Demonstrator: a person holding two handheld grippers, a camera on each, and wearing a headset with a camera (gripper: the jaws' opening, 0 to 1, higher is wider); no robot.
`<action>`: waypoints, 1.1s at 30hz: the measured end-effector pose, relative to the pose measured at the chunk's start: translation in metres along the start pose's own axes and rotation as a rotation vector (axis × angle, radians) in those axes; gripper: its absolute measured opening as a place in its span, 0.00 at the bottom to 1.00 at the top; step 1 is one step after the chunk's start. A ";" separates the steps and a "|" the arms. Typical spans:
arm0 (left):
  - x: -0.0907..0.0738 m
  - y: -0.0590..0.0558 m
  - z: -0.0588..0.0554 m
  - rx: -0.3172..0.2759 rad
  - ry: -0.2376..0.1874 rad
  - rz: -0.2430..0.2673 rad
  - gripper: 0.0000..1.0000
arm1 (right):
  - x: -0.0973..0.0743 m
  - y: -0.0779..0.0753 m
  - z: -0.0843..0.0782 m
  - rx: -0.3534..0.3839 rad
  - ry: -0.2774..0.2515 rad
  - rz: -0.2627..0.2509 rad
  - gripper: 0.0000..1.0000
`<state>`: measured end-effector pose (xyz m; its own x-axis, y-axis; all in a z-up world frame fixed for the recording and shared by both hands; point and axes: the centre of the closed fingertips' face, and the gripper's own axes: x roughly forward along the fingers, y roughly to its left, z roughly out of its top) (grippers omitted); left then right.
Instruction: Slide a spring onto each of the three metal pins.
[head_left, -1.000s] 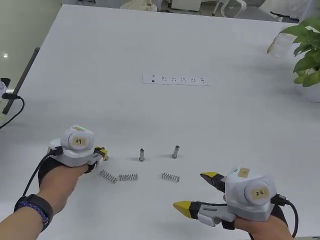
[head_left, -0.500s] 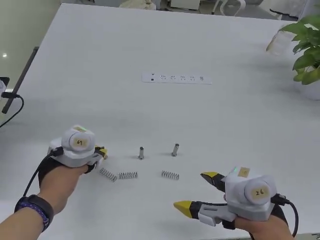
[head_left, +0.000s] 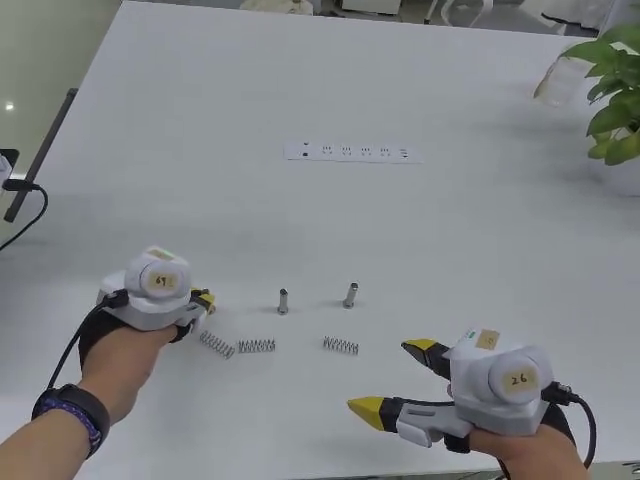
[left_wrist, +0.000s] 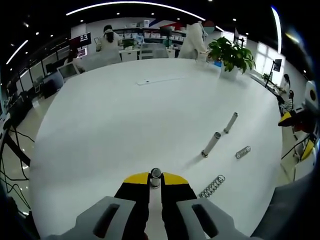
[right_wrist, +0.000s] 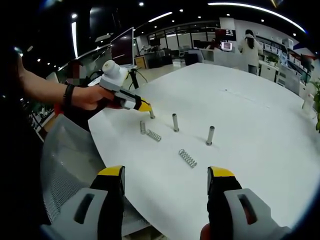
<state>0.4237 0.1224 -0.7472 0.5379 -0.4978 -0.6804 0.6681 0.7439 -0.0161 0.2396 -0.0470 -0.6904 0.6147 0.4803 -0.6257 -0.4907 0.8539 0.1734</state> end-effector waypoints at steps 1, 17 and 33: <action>0.000 -0.001 0.000 -0.004 0.000 -0.002 0.00 | 0.000 0.000 0.000 0.000 0.001 0.001 0.65; -0.006 -0.004 -0.007 -0.035 0.012 -0.019 0.14 | 0.001 0.000 0.000 -0.004 -0.001 0.004 0.66; -0.029 0.001 -0.036 -0.052 0.023 -0.017 0.20 | 0.002 0.004 -0.002 -0.009 -0.003 0.014 0.65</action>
<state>0.3902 0.1535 -0.7534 0.5146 -0.5002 -0.6964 0.6489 0.7581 -0.0651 0.2383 -0.0432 -0.6926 0.6091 0.4931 -0.6212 -0.5051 0.8450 0.1756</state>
